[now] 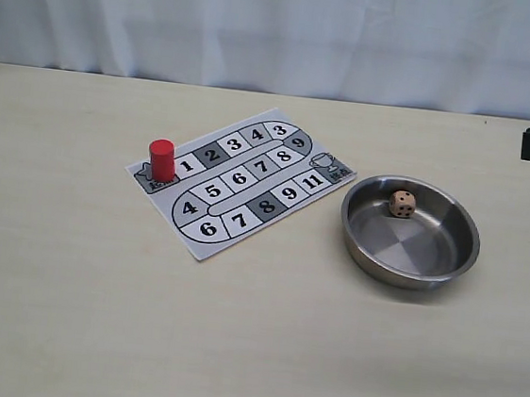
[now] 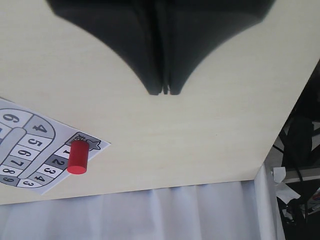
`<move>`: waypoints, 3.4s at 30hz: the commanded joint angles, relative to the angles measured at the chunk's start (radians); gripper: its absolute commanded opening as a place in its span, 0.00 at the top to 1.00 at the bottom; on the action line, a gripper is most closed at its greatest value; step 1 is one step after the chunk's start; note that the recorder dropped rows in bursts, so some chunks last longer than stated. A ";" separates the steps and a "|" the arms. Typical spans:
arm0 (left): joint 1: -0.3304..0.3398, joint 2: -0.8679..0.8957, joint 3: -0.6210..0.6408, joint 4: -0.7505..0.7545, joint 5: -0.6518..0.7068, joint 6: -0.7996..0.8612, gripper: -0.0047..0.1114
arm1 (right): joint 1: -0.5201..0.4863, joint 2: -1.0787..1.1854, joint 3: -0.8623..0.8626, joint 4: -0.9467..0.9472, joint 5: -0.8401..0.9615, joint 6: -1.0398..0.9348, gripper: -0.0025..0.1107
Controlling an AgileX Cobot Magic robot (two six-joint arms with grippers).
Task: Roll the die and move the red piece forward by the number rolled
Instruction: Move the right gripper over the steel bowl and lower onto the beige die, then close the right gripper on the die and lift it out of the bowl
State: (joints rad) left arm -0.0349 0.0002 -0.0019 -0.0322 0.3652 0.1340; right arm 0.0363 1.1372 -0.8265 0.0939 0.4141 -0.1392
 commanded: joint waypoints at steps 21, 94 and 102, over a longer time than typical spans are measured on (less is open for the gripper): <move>0.000 0.000 0.002 -0.006 -0.011 -0.004 0.96 | 0.091 0.463 -0.342 0.183 0.271 -0.183 0.50; 0.000 0.000 0.002 -0.006 -0.011 -0.004 0.96 | 0.102 0.977 -0.453 -0.109 -0.141 0.300 0.79; 0.000 0.000 0.002 -0.006 -0.011 -0.004 0.96 | 0.102 0.948 -0.453 -0.109 -0.107 0.296 0.94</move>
State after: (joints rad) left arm -0.0349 0.0002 -0.0019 -0.0322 0.3652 0.1340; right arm 0.1423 2.1076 -1.2722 -0.0159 0.2963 0.1589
